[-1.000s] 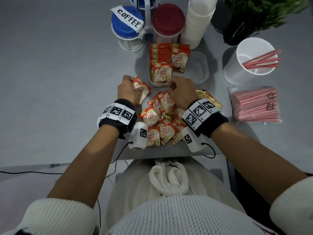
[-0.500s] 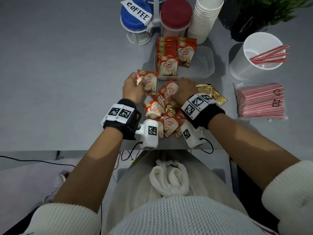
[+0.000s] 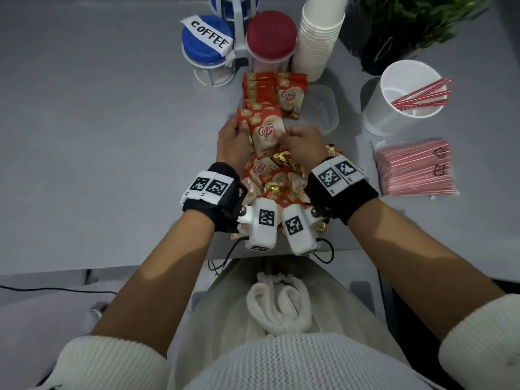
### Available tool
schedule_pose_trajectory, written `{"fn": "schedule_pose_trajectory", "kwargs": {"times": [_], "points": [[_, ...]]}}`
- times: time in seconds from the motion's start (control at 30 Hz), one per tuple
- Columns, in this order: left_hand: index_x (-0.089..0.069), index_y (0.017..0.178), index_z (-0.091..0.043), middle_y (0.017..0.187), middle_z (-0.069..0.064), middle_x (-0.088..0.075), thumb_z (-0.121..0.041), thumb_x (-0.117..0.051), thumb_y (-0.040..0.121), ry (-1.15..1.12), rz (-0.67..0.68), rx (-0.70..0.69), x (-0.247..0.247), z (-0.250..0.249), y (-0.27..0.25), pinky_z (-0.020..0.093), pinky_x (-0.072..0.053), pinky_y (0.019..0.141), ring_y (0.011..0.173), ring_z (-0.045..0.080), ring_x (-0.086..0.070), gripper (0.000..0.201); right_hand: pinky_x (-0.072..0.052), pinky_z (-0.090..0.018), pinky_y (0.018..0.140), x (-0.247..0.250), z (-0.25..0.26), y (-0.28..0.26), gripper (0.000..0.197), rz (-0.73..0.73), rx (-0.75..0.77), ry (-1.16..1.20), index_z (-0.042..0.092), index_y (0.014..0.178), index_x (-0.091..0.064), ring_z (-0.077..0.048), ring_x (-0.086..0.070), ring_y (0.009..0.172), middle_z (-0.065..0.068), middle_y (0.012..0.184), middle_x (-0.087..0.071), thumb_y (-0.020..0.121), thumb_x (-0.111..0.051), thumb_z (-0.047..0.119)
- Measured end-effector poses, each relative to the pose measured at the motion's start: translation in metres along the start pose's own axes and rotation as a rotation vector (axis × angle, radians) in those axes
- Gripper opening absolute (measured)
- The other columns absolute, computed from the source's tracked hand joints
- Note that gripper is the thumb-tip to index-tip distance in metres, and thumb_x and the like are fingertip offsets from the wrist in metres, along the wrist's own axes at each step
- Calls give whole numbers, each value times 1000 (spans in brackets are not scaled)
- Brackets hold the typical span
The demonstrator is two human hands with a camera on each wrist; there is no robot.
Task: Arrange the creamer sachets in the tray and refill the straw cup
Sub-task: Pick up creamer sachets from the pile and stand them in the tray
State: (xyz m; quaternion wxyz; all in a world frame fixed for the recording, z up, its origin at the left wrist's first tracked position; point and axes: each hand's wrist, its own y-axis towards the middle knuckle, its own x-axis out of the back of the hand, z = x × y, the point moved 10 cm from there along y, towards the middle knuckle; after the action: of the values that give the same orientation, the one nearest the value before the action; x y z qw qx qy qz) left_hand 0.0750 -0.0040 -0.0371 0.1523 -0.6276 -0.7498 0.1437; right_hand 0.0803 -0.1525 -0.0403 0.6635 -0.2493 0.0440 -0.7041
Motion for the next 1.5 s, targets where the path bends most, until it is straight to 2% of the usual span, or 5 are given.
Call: {"fn": "schedule_pose_trajectory", "kwargs": {"times": [0.2,0.57,1.17,1.33,1.5], "points": [[-48,125,-9,119,12,-61,-11,-49,89,63,-5,-58,-23,-14,-2,43,-47,98,109,27,-59,36,-41,-31,53,15,-7,7,23,-136,35,2,-7,84,-70,-12,-52,45,-9,58,-60,87,-59,13],[-44,125,2,107,6,-53,-3,-44,93,240,120,-121,-49,-27,34,5,-44,62,93,13,-52,32,-45,-13,41,16,6,35,7,33,-30,227,-2,90,-59,0,-48,36,-5,61,-52,88,-54,-5],[-22,146,-13,152,21,-9,-35,-71,74,926,40,-274,-41,-33,81,39,-18,114,140,37,-11,90,-44,-9,56,63,11,97,13,-168,68,-351,3,96,-63,-11,-56,68,-2,85,-59,84,-60,2],[-12,148,-13,152,22,0,-25,-73,75,874,159,-246,-47,-18,88,41,-22,115,141,38,-12,96,-57,-44,74,51,-2,103,8,-139,45,-351,9,80,-59,-30,-67,77,-17,89,-67,78,-62,2],[-11,148,-14,153,20,-3,-15,-72,75,839,195,-238,-48,-13,90,39,-27,111,139,36,-18,96,-59,-38,66,45,-14,109,29,-127,-1,-323,26,65,-50,-24,-69,66,-18,81,-68,81,-61,4]]}}
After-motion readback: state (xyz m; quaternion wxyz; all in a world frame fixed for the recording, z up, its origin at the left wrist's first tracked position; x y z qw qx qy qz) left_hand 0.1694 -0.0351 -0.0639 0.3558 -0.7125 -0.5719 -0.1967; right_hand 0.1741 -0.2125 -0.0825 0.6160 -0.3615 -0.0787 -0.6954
